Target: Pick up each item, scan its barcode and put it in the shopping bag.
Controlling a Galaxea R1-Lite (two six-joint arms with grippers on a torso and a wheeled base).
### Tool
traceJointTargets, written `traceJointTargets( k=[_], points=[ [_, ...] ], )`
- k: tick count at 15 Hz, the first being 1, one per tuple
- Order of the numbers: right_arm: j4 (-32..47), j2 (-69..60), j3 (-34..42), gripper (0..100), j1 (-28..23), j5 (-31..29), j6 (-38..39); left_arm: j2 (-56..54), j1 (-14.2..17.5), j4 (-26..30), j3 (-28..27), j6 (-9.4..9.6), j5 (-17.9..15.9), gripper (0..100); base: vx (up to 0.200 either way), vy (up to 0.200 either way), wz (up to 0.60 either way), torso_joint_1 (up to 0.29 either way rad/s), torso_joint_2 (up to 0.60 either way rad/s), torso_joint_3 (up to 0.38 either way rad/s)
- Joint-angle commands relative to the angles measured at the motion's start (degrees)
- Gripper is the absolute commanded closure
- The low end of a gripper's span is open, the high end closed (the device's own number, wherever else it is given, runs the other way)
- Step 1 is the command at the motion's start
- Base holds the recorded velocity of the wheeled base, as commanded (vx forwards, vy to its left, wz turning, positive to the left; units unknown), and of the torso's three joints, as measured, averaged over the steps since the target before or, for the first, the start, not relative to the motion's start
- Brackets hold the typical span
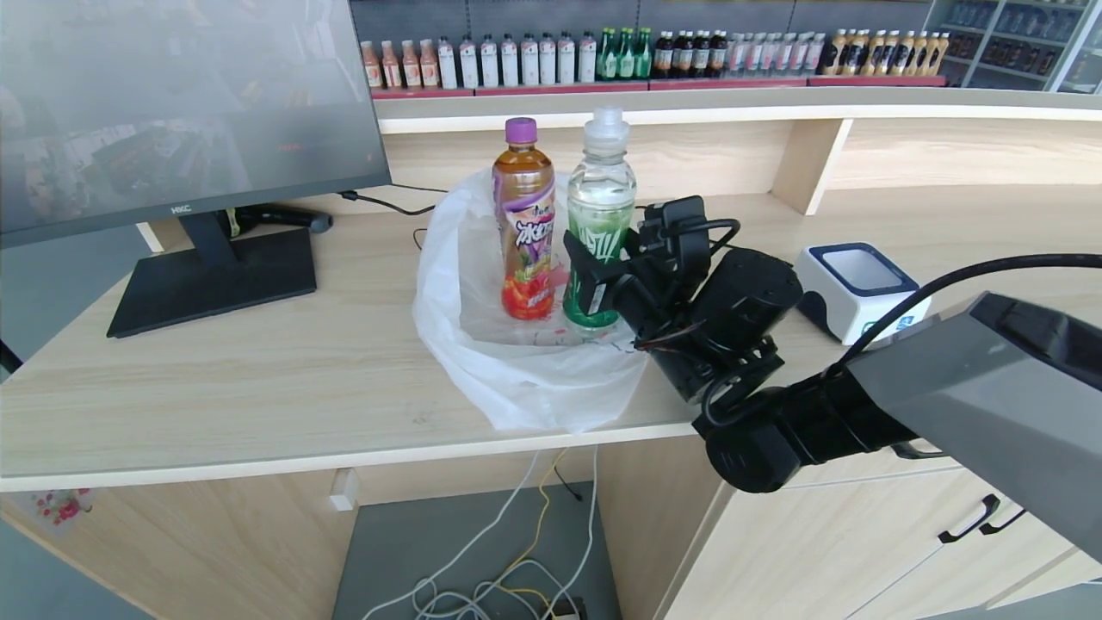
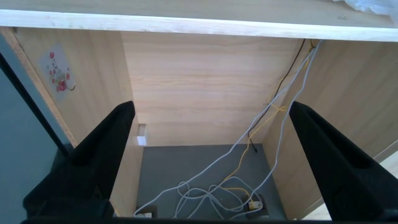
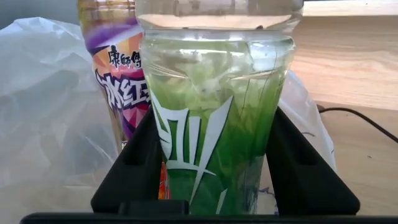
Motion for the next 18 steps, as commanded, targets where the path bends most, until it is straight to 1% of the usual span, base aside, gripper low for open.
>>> traceJointTargets(
  k=[1, 7, 8, 15, 17, 18],
  points=[
    [-0.5, 0.1, 1.7, 100, 0.1, 0.0, 0.0, 0.0, 0.1, 0.0, 0.0, -0.01, 0.0, 0, 0.000, 0.000, 0.00, 0.000, 0.00, 0.000],
    [-0.6, -1.4, 6.1, 100, 0.2, 0.1, 0.2, 0.0, 0.0, 0.0, 0.0, -0.01, 0.0, 0, 0.000, 0.000, 0.00, 0.000, 0.00, 0.000],
    [-0.7, -1.6, 6.3, 0, 0.2, 0.1, 0.2, 0.0, 0.1, 0.0, 0.0, -0.01, 0.0, 0, 0.000, 0.000, 0.00, 0.000, 0.00, 0.000],
    [-3.6, -4.3, 7.1, 0, 0.2, -0.2, 0.3, 0.0, 0.0, 0.0, 0.0, -0.01, 0.0, 0, 0.000, 0.000, 0.00, 0.000, 0.00, 0.000],
    [-3.6, -9.0, 10.9, 0, 0.2, -0.1, 0.3, 0.0, 0.0, 0.0, 0.0, -0.01, 0.0, 0, 0.000, 0.000, 0.00, 0.000, 0.00, 0.000],
    [-4.4, -12.6, 14.6, 0, 0.1, -0.1, 0.6, 0.0, 0.0, 0.0, 0.0, -0.01, 0.0, 0, 0.000, 0.000, 0.00, 0.000, 0.00, 0.000]
  ],
)
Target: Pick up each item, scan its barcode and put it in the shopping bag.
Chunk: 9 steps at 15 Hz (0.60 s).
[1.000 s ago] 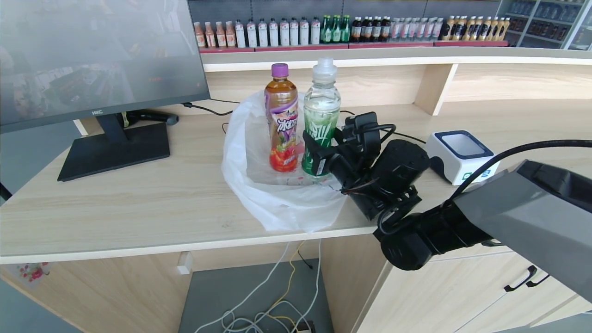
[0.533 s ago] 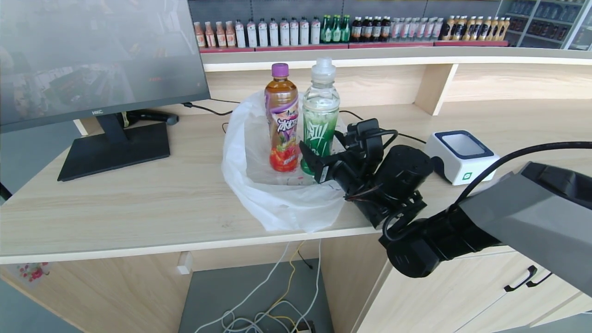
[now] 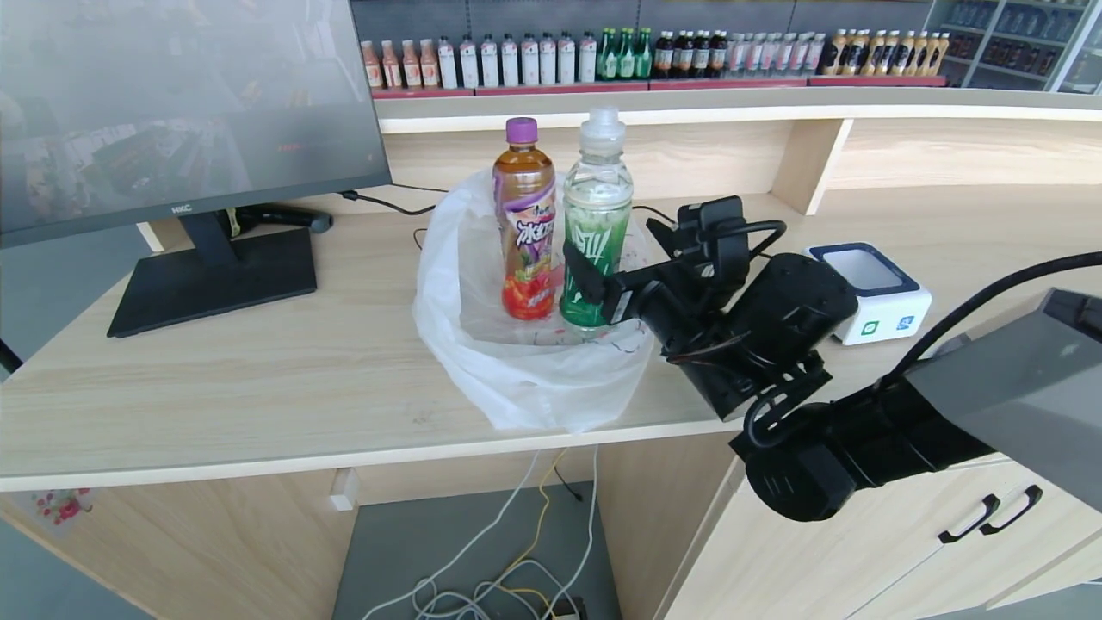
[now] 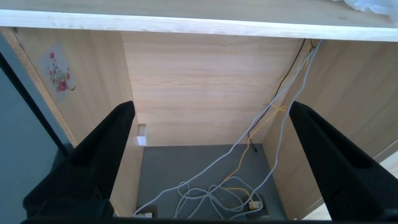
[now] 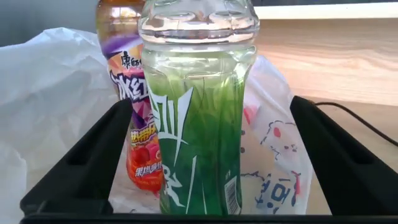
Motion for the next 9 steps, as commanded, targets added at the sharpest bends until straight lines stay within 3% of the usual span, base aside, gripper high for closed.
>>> traceJointTargets(
  k=[1, 3, 4, 5, 7, 9],
  points=[
    [-2.0, -10.1, 9.3, 0, -0.1, 0.0, 0.8, 0.0, 0.0, 0.0, 0.0, -0.02, 0.0, 0, 0.000, 0.000, 0.00, 0.000, 0.00, 0.000],
    [-6.8, -21.5, 25.5, 0, -1.5, -0.1, 2.2, 0.0, 0.0, 0.0, 0.0, -0.02, 0.0, 0, 0.000, 0.000, 0.00, 0.000, 0.00, 0.000],
    [-7.1, -23.9, 29.7, 0, -2.1, -0.1, 2.5, 0.0, 0.0, 0.0, 0.0, -0.11, 0.0, 0, 0.000, 0.000, 0.00, 0.000, 0.00, 0.000],
    [-7.1, -32.7, 43.0, 0, -4.6, -0.1, 4.2, 0.0, 0.0, 0.0, 0.0, -0.11, 0.0, 0, 0.000, 0.000, 0.00, 0.000, 0.00, 0.000],
    [-7.1, -41.3, 57.3, 0, -8.2, -0.2, 8.0, 0.0, 0.1, 0.0, 0.0, -0.11, 0.0, 0, 0.000, 0.000, 0.00, 0.000, 0.00, 0.000],
    [-7.1, -45.1, 61.5, 0, -9.8, -0.8, 8.2, 0.0, 0.1, 0.0, 0.0, -0.11, 0.0, 0, 0.000, 0.000, 0.00, 0.000, 0.00, 0.000]
  ],
)
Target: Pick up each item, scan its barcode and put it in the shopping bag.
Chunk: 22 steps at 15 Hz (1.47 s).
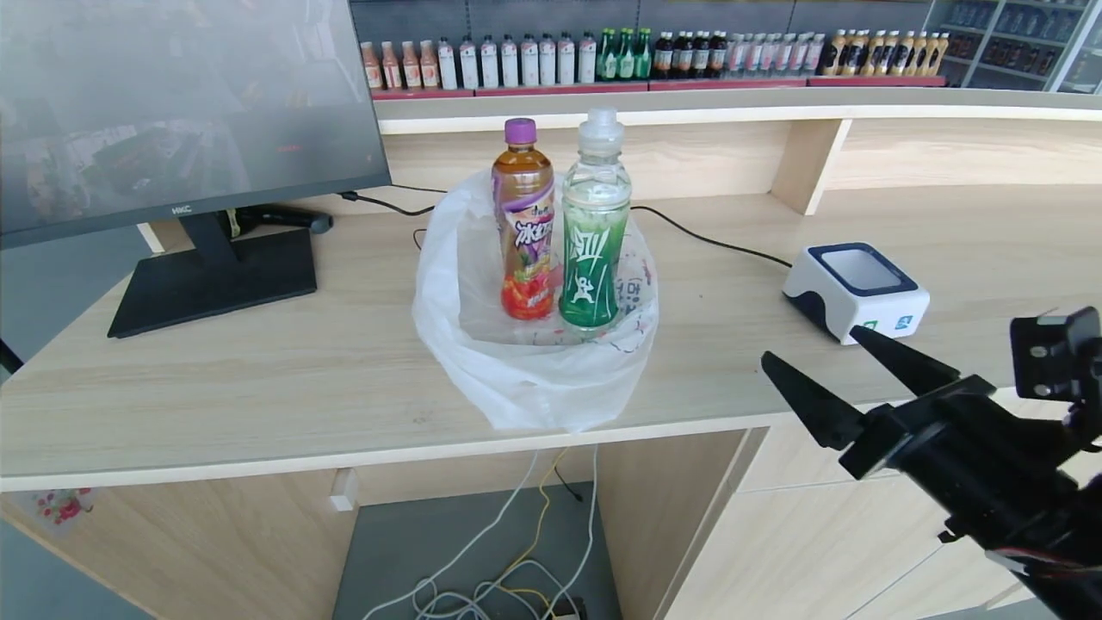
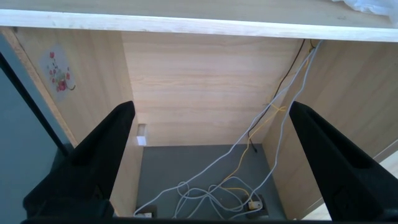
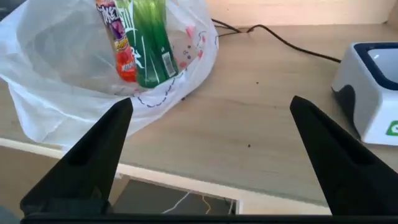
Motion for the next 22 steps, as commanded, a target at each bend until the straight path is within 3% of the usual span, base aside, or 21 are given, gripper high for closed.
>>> traceJointTargets(
  k=[1, 3, 5, 8, 9, 10, 11, 12, 13, 14, 18, 22],
  points=[
    [-0.6, -13.4, 9.3, 0, -3.8, -1.2, 1.7, 0.0, 0.0, 0.0, 0.0, 0.00, 0.0, 0, 0.000, 0.000, 0.00, 0.000, 0.00, 0.000],
    [0.0, -15.7, 9.3, 0, -3.8, -3.4, 2.1, 0.0, 0.0, 0.0, 0.0, 0.09, 0.0, 0, 0.000, 0.000, 0.00, 0.000, 0.00, 0.000],
    [5.9, -20.5, 9.3, 0, -3.8, -3.5, 3.1, 0.0, -0.1, 0.0, 0.0, 0.09, 0.0, 0, 0.000, 0.000, 0.00, 0.000, 0.00, 0.000],
    [37.2, -42.2, 9.3, 0, -3.2, -3.4, 3.6, 0.0, 0.0, 0.0, 0.0, -0.09, 0.0, 0, 0.000, 0.000, 0.00, 0.000, 0.00, 0.000],
    [54.6, -56.8, 9.2, 0, -2.2, -3.3, -0.7, 0.0, -0.1, 0.0, 0.0, -0.09, 0.0, 0, 0.000, 0.000, 0.00, 0.000, 0.00, 0.000],
    [60.0, -62.3, 9.2, 0, -1.0, -3.1, -3.1, 0.0, 0.0, 0.0, 0.0, -0.09, 0.0, 0, 0.000, 0.000, 0.00, 0.000, 0.00, 0.000],
    [72.0, -75.4, 9.1, 0, -0.1, -3.1, -5.5, 0.0, 0.0, 0.0, 0.0, -0.09, 0.0, 0, 0.000, 0.000, 0.00, 0.000, 0.00, 0.000],
    [72.0, -75.4, 9.1, 0, -0.1, -3.1, -5.5, 0.0, 0.0, 0.0, 0.0, -0.09, 0.0, 0, 0.000, 0.000, 0.00, 0.000, 0.00, 0.000],
    [85.0, -86.6, 7.4, 0, -0.2, -3.3, -5.7, 0.0, -0.1, 0.0, 0.0, -0.09, 0.0, 0, 0.000, 0.000, 0.00, 0.000, 0.00, 0.000],
    [91.4, -87.3, 6.8, 0, 0.5, -3.5, -6.6, 0.0, 0.0, 0.0, 0.0, -0.09, 0.0, 0, 0.000, 0.000, 0.00, 0.000, 0.00, 0.000],
    [91.2, -87.3, 6.9, 0, -2.1, -4.0, -3.2, 0.0, 0.0, 0.0, 0.0, 0.00, 0.0, 0, 0.000, 0.000, 0.00, 0.000, 0.00, 0.000],
    [91.2, -82.4, 6.9, 0, -15.0, -4.0, -2.8, 0.0, 0.0, 0.0, 0.0, 0.00, 0.0, 0, 0.000, 0.000, 0.00, 0.000, 0.00, 0.000]
  ],
)
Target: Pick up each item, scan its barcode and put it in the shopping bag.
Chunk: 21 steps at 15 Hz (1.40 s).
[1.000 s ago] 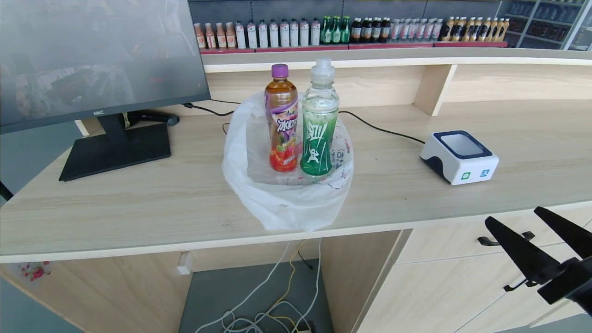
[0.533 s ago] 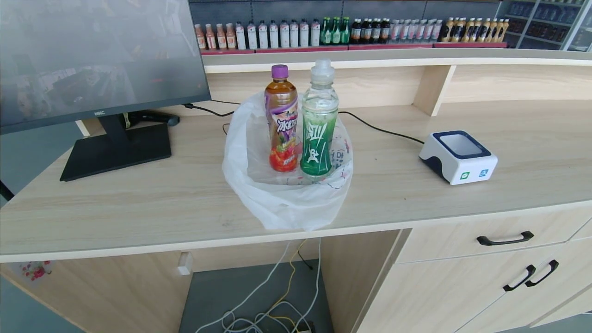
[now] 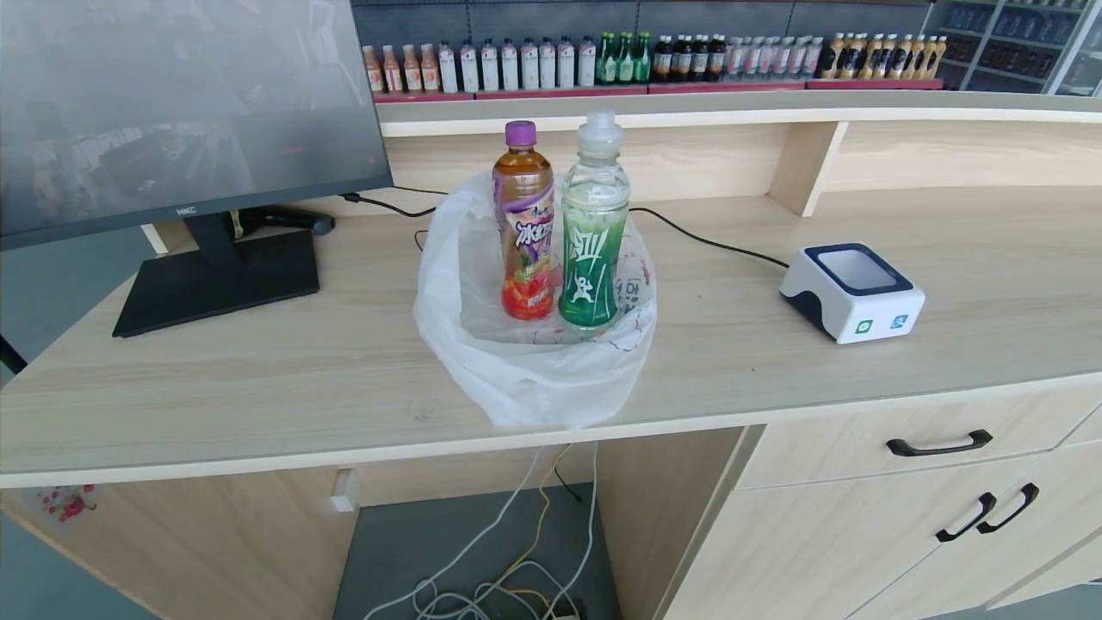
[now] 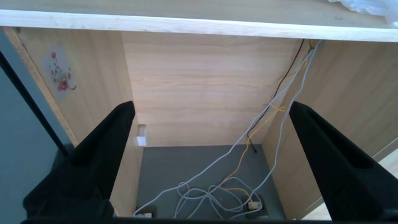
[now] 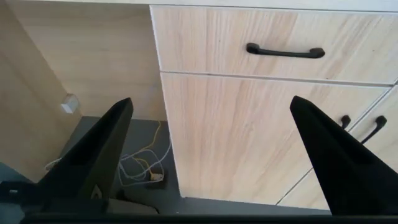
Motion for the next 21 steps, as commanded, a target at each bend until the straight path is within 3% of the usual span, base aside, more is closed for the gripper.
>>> traceJointTargets(
  k=[1, 4, 8, 10, 11, 12, 13, 14, 16, 17, 18, 21],
  points=[
    [0.0, 3.0, 0.1, 0, -5.7, -0.2, -0.2, 0.0, 0.1, 0.0, 0.0, 0.00, 0.0, 0, 0.000, 0.000, 0.00, 0.000, 0.00, 0.000],
    [-0.4, 3.0, 0.2, 0, -6.3, -4.8, 0.1, 0.0, 0.1, 0.0, 0.0, 0.00, 0.0, 0, 0.000, 0.000, 0.00, 0.000, 0.00, 0.000],
    [-0.4, 12.0, 0.2, 0, -10.0, -5.2, 0.9, 0.0, 0.0, 0.0, 0.0, 0.00, 0.0, 0, 0.000, 0.000, 0.00, 0.000, 0.00, 0.000],
    [-0.5, 9.3, 0.2, 0, -11.5, -5.5, -1.5, 0.0, 0.0, 0.0, 0.0, 0.00, 0.0, 0, 0.000, 0.000, 0.00, 0.000, 0.00, 0.000],
    [-0.5, 6.7, 0.2, 0, -13.0, -5.6, -1.3, 0.0, 0.1, 0.0, 0.0, 0.00, 0.0, 0, 0.000, 0.000, 0.00, 0.000, 0.00, 0.000],
    [-0.5, 3.8, 0.1, 0, -19.1, -5.6, -1.1, 0.0, 0.1, 0.0, 0.0, -0.09, 0.0, 0, 0.000, 0.000, 0.00, 0.000, 0.00, 0.000],
    [-0.4, 2.8, 0.1, 0, -23.9, -4.4, -0.1, 0.0, 0.0, 0.0, 0.0, -0.09, 0.0, 0, 0.000, 0.000, 0.00, 0.000, 0.00, 0.000],
    [-0.4, 2.7, 0.2, 0, -23.6, -2.6, 0.9, 0.0, 0.1, 0.0, 0.0, 0.00, 0.0, 0, 0.000, 0.000, 0.00, 0.000, 0.00, 0.000],
    [-1.9, 2.1, 1.1, 0, -22.5, 6.6, 0.7, 0.0, 0.0, 0.0, 0.0, 0.00, 0.0, 0, 0.000, 0.000, 0.00, 0.000, 0.00, 0.000],
    [-1.9, 2.1, 1.1, 0, -22.5, 6.6, 0.7, 0.0, 0.0, 0.0, 0.0, 0.00, 0.0, 0, 0.000, 0.000, 0.00, 0.000, 0.00, 0.000],
    [-1.8, -2.3, 2.4, 0, -19.3, 10.5, 0.8, 0.0, 0.1, 0.0, 0.0, -0.09, 0.0, 0, 0.000, 0.000, 0.00, 0.000, 0.00, 0.000],
    [-1.8, -2.3, 2.3, 0, -19.5, 11.6, 1.6, 0.0, 0.1, 0.0, 0.0, -0.18, 0.0, 0, 0.000, 0.000, 0.00, 0.000, 0.00, 0.000]
  ],
)
